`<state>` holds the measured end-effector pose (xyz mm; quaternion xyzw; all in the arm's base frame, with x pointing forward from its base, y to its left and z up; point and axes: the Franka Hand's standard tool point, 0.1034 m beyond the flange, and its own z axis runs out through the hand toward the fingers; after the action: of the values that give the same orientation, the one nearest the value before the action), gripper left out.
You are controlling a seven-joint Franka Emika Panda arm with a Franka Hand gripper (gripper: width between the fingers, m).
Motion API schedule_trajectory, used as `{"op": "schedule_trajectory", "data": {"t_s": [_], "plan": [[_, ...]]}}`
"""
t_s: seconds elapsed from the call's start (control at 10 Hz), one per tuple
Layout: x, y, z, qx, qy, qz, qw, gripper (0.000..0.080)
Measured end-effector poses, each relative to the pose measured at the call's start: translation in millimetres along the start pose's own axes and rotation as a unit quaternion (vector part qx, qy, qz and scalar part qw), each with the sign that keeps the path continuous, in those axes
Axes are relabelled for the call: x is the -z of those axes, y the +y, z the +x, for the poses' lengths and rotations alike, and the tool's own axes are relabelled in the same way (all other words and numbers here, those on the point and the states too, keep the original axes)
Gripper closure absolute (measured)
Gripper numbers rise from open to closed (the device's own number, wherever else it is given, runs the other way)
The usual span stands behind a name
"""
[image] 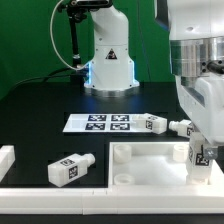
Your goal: Assemble one leg
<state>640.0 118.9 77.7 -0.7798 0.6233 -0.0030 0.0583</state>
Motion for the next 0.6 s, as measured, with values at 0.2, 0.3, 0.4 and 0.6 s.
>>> {"op": "schedule_trajectory", "data": {"t_s": [0.2, 0.3, 0.4, 0.6], "plan": [[3.1, 3.4, 2.5, 0.204, -0.014, -0.020, 0.979, 0.0188], [1.7, 4.1, 5.5, 0.231, -0.008, -0.014, 0.973, 0.0188], [1.3, 4.3, 5.6, 0.270, -0.008, -0.014, 0.963, 0.0157], [1.3, 4.3, 5.9, 0.351, -0.003, -0.018, 0.936, 0.0152]]}}
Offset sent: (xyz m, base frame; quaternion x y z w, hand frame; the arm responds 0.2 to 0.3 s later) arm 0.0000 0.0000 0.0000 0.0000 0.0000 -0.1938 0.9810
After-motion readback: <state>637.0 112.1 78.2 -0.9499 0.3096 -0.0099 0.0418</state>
